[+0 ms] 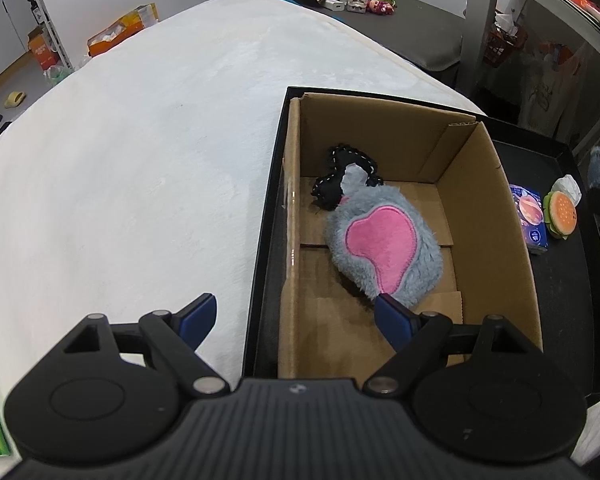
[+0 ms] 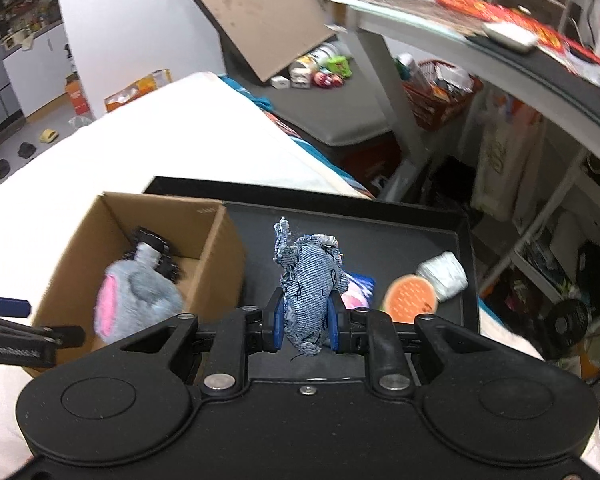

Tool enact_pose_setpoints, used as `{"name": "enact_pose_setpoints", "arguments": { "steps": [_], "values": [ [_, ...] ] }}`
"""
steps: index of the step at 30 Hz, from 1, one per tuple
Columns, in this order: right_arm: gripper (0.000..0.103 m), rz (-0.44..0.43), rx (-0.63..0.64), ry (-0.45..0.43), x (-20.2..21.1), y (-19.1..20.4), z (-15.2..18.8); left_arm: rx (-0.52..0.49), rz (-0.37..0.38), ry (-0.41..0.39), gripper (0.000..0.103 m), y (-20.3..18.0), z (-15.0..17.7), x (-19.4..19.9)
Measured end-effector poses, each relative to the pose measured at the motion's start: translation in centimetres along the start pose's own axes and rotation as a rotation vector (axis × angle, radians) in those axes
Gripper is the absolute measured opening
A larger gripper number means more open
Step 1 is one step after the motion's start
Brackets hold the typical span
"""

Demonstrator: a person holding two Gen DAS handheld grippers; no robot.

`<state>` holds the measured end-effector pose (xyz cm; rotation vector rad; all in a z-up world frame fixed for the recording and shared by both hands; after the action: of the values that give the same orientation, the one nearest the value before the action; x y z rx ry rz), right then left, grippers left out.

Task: Organize soft objects
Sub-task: 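Carry the blue denim plush into the cardboard box and open the right tool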

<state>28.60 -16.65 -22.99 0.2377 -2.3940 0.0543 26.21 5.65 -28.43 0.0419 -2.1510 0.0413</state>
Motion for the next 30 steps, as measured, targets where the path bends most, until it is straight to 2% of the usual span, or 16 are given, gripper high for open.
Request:
{"name": "enact_pose_setpoints", "arguments": {
  "steps": [8, 18, 23, 25, 27, 30],
  "values": [
    [0.021, -0.043, 0.036, -0.036, 0.3, 2.8, -2.0, -0.011, 0.009, -0.004, 0.084, 0.2, 0.3, 0.1],
    [0.021, -0.089, 0.086, -0.053, 0.0, 5.8, -3.3, 0.01, 0.029, -0.011, 0.076, 0.8, 0.6, 0.0],
    [0.021, -0.116, 0.115, -0.06, -0.4, 7.5, -3.8, 0.029, 0.03, -0.001, 0.062, 1.5, 0.7, -0.3],
    [0.021, -0.131, 0.125, -0.059, -0.6, 8.1, -3.9, 0.036, 0.033, -0.003, 0.049, 1.6, 0.7, -0.4],
    [0.021, -0.144, 0.137, -0.057, -0.9, 8.7, -3.9, 0.033, 0.036, -0.008, 0.042, 1.7, 0.7, -0.5],
    [0.021, -0.155, 0.146, -0.048, -1.4, 9.4, -3.7, 0.035, 0.04, -0.01, 0.036, 1.9, 0.7, -0.6]
  ]
}}
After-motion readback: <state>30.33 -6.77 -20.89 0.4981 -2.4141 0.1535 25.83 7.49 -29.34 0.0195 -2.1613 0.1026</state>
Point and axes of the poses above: each gripper's, at about its wrist camera, not at the fingertips, and x roughly against the way its jaws point, y to its left, z to its underside, the point moved 8 cm from there along -x, roughly the way its jaws point, and after that the axes turned 8 degrees about -y, right-handed, at the moved point
